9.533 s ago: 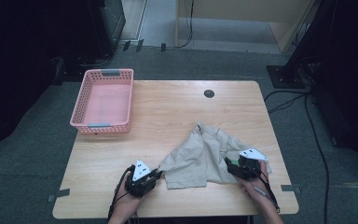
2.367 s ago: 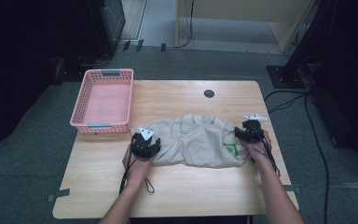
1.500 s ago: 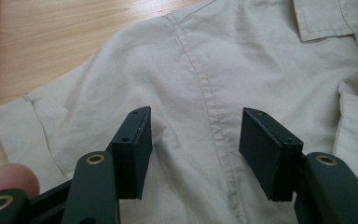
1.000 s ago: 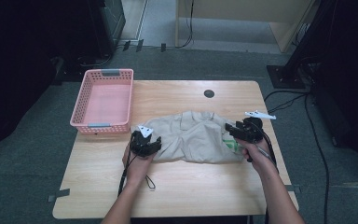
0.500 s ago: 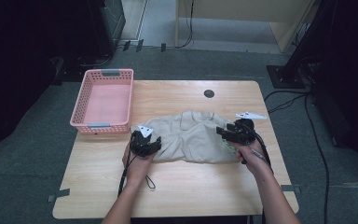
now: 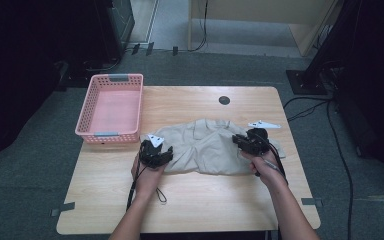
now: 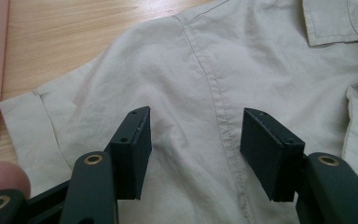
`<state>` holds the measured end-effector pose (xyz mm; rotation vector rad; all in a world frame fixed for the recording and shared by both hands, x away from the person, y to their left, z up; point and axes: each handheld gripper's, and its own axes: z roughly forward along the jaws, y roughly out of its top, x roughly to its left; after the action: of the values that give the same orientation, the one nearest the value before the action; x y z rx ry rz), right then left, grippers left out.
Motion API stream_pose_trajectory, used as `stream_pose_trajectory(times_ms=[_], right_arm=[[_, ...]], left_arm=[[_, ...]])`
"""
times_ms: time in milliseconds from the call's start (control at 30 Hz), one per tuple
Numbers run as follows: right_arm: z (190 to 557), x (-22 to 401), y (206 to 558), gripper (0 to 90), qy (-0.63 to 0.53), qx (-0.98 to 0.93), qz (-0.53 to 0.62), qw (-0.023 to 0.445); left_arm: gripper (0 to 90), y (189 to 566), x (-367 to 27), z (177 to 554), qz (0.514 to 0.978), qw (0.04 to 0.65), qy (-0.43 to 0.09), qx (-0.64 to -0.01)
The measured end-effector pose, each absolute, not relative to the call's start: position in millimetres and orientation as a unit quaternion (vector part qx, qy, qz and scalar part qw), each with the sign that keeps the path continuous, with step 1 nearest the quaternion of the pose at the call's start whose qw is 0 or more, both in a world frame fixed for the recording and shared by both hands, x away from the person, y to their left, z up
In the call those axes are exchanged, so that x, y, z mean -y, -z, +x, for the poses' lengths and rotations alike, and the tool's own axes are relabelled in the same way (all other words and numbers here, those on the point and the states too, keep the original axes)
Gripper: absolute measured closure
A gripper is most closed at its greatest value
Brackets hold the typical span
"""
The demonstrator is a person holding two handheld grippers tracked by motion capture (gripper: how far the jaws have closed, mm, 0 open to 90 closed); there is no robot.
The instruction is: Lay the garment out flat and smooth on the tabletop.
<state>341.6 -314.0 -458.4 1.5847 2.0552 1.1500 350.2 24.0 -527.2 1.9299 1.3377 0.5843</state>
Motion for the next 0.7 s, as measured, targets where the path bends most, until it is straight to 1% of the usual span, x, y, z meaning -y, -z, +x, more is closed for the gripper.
stream_pose_trajectory(times_ms=[67, 133, 700], right_arm=[[339, 315, 457, 87.0, -0.402, -0.717, 0.549, 0.154], [337, 315, 457, 87.9, -0.402, -0.718, 0.547, 0.156], [308, 315, 445, 88.3, -0.418, -0.730, 0.513, 0.172]], left_arm=[[43.8, 527, -24, 350, 0.746, 0.353, -0.226, -0.517], [43.8, 527, -24, 350, 0.746, 0.353, -0.226, -0.517], [43.9, 527, -24, 350, 0.746, 0.352, -0.227, -0.517]])
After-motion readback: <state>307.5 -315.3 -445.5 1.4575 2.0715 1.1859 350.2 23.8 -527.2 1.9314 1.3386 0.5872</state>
